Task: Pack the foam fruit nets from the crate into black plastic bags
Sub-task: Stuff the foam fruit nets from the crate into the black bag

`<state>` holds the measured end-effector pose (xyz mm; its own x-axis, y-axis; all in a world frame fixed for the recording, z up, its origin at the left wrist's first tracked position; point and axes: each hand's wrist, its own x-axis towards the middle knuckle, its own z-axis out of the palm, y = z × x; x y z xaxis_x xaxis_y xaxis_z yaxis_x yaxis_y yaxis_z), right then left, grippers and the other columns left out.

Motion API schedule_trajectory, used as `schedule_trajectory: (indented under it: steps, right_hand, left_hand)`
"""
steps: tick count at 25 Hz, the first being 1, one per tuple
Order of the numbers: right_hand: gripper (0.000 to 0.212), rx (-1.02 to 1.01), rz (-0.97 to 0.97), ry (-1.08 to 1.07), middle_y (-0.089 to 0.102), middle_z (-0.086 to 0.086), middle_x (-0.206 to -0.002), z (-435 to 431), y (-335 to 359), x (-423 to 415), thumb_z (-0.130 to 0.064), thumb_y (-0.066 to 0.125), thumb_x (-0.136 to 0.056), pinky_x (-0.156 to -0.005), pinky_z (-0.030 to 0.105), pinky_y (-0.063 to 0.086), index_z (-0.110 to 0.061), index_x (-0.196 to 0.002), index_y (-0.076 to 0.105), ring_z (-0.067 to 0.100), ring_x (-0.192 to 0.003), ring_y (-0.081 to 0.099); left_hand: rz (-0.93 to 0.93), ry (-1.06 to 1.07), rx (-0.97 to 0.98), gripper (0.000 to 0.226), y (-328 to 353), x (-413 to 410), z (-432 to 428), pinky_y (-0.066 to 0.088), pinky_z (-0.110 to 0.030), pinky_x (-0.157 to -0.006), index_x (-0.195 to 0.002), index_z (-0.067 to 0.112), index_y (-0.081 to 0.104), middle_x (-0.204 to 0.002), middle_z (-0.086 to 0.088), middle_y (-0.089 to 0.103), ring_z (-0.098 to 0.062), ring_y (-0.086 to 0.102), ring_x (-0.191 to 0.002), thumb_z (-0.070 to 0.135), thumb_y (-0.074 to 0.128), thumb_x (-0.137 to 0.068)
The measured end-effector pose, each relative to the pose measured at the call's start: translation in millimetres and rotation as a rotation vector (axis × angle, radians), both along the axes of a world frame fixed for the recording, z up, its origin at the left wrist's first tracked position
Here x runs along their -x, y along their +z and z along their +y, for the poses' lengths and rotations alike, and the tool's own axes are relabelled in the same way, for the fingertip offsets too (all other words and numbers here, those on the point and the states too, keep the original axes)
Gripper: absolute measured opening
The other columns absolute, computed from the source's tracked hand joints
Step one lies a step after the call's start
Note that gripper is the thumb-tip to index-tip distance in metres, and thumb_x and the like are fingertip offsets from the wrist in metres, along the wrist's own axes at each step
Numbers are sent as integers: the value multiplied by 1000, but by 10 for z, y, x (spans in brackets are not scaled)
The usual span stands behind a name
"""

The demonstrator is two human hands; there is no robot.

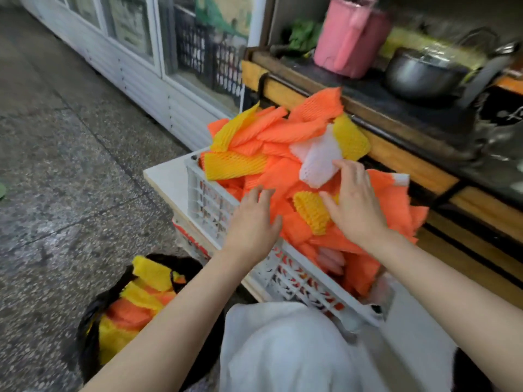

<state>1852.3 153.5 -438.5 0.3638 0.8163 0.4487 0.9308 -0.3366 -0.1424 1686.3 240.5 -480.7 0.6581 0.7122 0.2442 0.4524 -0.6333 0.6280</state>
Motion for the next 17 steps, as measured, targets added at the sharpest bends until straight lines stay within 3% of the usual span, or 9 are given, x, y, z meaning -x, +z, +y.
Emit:
schedule_trajectory:
  steps: [5,8,11,14,15,17]
  right_hand:
    - [80,101,116,0,16,14,-155,368,91,-251,-30,61,-88,-116,42,18,-13,-149,12,31,-142,15]
    - [88,191,204,-3,15,14,-156,576,-2,-288,-40,62,-86,-115,42,20,-9,-149,8,32,-142,16]
    - [86,212,236,-58,23,15,-151,681,-105,-324,-38,67,-83,-112,39,22,-3,-144,17,35,-138,22]
    - [60,101,158,-115,37,17,-136,638,-120,-356,-21,63,-84,-107,35,26,-1,-133,33,34,-132,33]
    - [51,83,168,-116,40,19,-133,603,-101,-375,-15,59,-86,-104,35,28,0,-129,36,35,-129,36]
    - [43,70,272,-119,44,21,-131,505,-45,-419,-6,54,-87,-98,36,34,2,-126,38,35,-123,43]
  left_hand:
    - [104,87,21,64,90,-454,270,25,-42,-111,-148,13,21,-155,-14,18,-29,20,-142,30,52,-94]
    - [124,155,88,67,112,-591,420,34,-48,-106,-146,9,23,-148,-16,32,-33,34,-134,31,55,-92]
    - [-7,178,266,62,103,-672,496,47,-49,-92,-140,6,33,-129,-21,53,-38,55,-112,24,63,-88]
    - [-63,177,357,29,155,-652,438,49,-35,-69,-110,5,57,-88,-16,65,-32,62,-83,16,65,-84]
    - [-78,158,398,11,187,-623,397,44,-33,-63,-91,7,60,-75,-12,60,-27,58,-74,13,62,-83]
    - [-155,98,551,11,263,-547,272,44,-36,-62,-72,8,51,-66,-9,52,-22,53,-65,9,57,-82]
